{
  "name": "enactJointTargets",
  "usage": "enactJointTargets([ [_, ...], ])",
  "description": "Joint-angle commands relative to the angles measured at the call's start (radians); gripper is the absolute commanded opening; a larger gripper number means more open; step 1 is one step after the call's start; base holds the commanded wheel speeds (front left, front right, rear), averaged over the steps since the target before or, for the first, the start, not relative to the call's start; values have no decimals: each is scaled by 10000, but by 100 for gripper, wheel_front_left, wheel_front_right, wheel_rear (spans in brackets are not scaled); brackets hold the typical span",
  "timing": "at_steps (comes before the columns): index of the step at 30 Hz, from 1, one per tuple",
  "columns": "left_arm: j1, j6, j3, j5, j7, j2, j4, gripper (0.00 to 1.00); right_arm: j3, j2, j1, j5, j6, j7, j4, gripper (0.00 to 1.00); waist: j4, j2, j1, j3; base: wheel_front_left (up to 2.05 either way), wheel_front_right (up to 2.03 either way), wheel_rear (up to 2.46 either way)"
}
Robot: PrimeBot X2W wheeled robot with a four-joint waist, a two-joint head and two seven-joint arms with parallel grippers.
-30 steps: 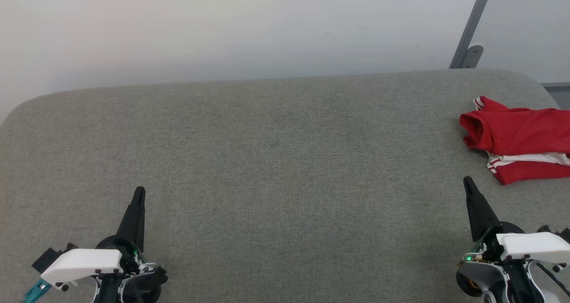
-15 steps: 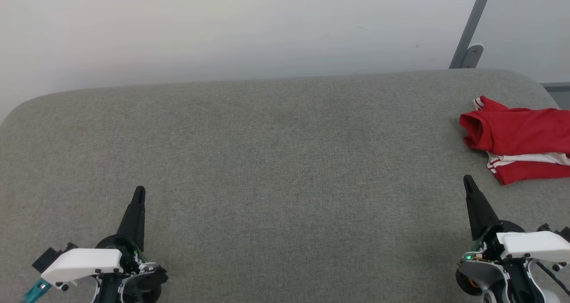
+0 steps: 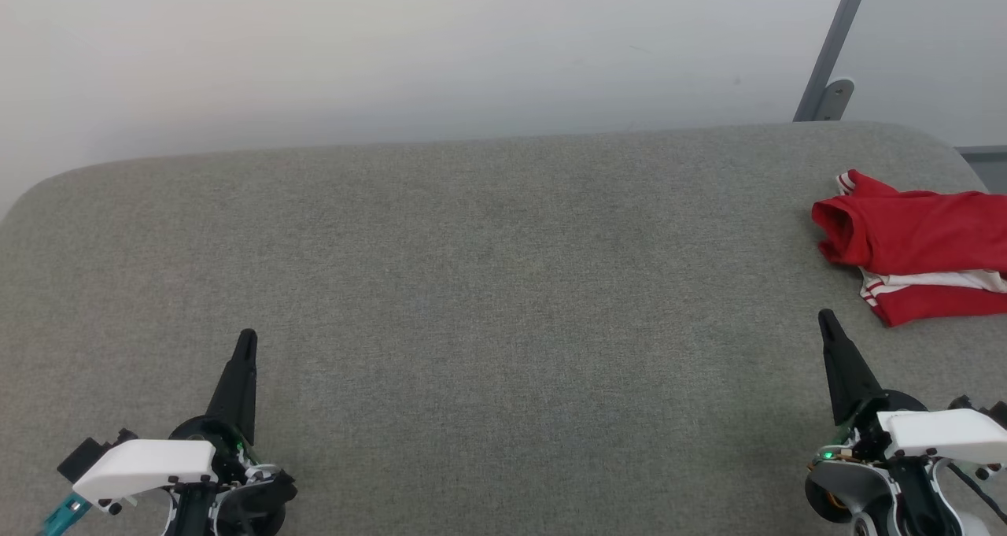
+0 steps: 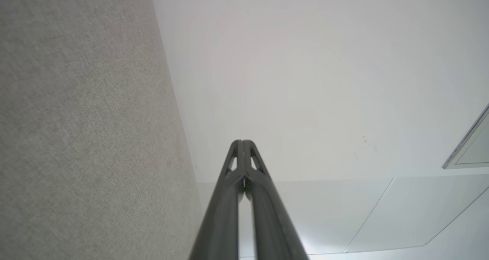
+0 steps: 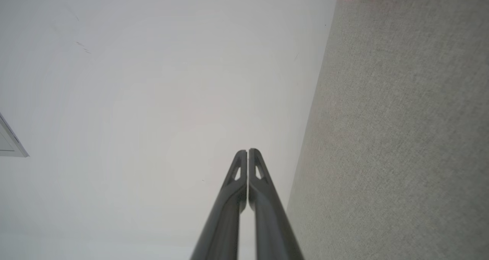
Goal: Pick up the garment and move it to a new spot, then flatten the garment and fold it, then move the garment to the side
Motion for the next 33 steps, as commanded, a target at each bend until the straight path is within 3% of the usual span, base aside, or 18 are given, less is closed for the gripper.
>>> enactJointTargets([
  [1,-127,-53,10,-2,12,-12,1,0,-5,14,-41,38,-3,12,-30,0,0,-1,0,0,0,0,0],
  [33,-129,-53,27,15,27,-23,0,0,1,14,-40,40,-3,11,-30,0,0,-1,0,0,0,0,0],
])
